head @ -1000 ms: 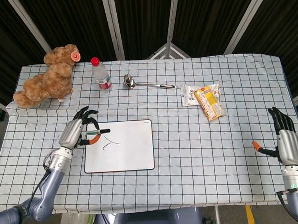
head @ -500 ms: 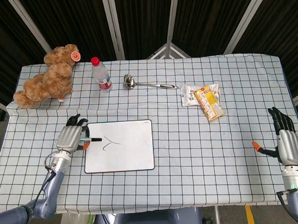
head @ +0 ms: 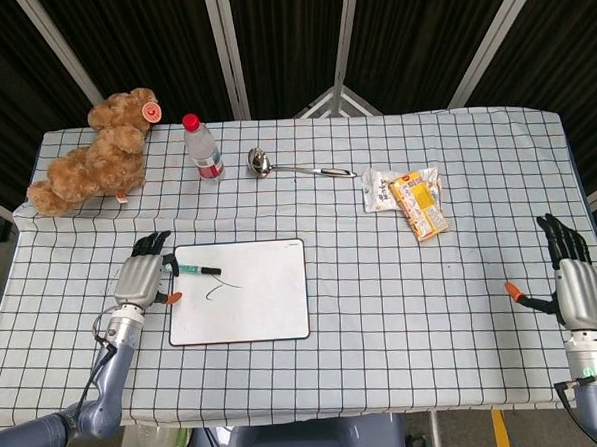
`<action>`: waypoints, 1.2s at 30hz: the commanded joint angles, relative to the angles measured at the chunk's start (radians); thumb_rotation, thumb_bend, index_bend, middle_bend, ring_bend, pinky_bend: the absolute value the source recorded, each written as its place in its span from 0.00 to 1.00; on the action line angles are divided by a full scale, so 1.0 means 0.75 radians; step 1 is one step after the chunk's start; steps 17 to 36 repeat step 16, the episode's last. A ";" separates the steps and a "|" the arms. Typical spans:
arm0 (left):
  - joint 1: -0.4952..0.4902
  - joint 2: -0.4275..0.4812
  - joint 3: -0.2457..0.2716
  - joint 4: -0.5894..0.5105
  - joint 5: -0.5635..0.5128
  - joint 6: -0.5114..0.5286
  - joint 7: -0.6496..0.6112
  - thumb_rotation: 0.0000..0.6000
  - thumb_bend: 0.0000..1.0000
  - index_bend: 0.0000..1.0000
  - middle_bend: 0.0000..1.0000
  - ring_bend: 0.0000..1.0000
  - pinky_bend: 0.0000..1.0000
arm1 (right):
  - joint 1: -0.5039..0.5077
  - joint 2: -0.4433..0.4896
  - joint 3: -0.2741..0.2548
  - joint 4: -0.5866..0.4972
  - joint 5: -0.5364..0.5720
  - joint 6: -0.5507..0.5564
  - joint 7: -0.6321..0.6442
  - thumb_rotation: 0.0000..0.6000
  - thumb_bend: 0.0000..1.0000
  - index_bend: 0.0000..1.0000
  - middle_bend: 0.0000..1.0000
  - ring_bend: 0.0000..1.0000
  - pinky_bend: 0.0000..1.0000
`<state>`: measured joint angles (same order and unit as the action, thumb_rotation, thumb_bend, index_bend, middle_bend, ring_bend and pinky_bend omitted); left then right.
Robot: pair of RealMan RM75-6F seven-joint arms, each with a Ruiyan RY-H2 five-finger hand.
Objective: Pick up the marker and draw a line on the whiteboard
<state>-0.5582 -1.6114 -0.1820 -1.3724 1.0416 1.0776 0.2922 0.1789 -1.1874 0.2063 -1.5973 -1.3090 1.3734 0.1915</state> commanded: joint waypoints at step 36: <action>0.327 0.459 0.170 -0.393 0.348 0.456 -0.126 1.00 0.09 0.00 0.00 0.00 0.00 | 0.001 -0.002 -0.008 0.008 -0.022 0.009 -0.013 1.00 0.21 0.00 0.00 0.00 0.00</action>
